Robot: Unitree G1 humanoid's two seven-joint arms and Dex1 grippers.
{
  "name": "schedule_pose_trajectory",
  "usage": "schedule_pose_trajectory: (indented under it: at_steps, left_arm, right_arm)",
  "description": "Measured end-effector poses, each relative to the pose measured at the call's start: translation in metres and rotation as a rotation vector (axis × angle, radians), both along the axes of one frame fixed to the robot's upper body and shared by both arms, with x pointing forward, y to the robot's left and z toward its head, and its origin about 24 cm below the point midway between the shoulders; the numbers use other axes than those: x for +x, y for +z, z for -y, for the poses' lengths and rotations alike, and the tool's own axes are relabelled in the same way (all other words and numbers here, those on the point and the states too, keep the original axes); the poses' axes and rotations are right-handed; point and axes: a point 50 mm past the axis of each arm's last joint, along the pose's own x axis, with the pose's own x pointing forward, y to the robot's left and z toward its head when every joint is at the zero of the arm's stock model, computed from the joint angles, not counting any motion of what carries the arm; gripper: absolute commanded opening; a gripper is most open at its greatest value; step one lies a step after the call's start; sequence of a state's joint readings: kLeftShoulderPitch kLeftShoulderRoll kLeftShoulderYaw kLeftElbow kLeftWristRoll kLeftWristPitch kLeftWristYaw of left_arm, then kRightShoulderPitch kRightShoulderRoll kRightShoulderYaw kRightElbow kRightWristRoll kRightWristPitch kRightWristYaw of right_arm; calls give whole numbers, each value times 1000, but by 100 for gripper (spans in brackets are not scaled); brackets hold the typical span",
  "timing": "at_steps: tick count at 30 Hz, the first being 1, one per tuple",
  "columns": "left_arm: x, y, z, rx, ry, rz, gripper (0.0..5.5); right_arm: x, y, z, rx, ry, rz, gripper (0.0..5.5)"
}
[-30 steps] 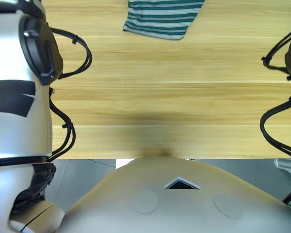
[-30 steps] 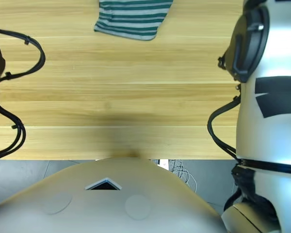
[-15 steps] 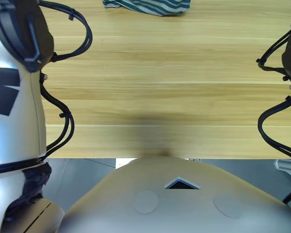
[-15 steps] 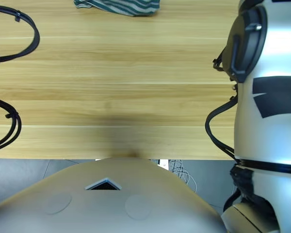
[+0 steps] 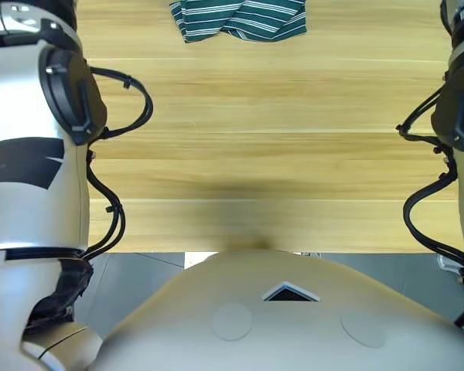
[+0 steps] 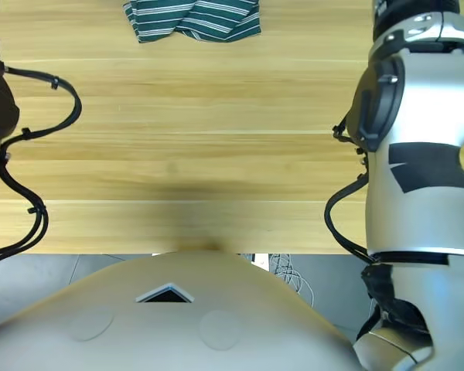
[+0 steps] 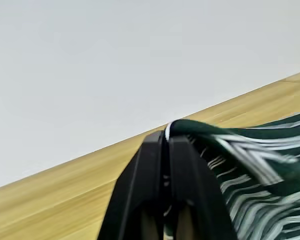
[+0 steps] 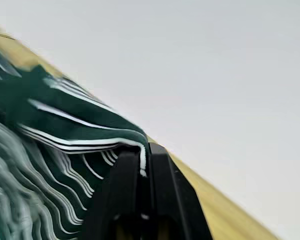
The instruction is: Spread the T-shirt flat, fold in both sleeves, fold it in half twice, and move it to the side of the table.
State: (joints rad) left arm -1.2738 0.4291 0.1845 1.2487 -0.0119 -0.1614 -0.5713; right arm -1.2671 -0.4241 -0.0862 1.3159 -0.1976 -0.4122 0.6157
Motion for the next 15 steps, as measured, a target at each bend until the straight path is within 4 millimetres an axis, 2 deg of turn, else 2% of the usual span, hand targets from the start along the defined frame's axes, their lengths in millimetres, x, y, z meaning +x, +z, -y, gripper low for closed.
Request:
schedule_pose_trajectory:
  at_steps: [2, 4, 7, 8, 10, 12, 13, 15]
  left_arm:
    - [-7, -3, -4, 9, -75, 49, 0]
    - [-24, -17, -9, 26, -170, 105, 0]
    - [-66, -78, -23, 86, -257, 60, 0]
    - [-86, -106, -30, 113, -265, 15, 0]
    - [-135, -165, -38, 195, -297, -108, 0]
    - [-193, -219, -34, 298, -382, -256, 0]
    - [-218, -237, -31, 332, -426, -304, 0]
    - [-234, -241, -29, 380, -460, -283, 0]
  right_arm:
    - [-9, -9, 6, -39, 110, 11, 3]
    - [-23, -30, 18, -51, 212, -1, 3]
    - [-54, -79, 49, -121, 267, -42, 3]
    - [-70, -101, 61, -163, 261, -73, 3]
    - [-110, -150, 78, -261, 299, -170, 3]
    - [-159, -200, 83, -376, 391, -329, 3]
    - [-180, -216, 85, -392, 408, -370, 3]
    - [-193, -219, 96, -436, 388, -391, 3]
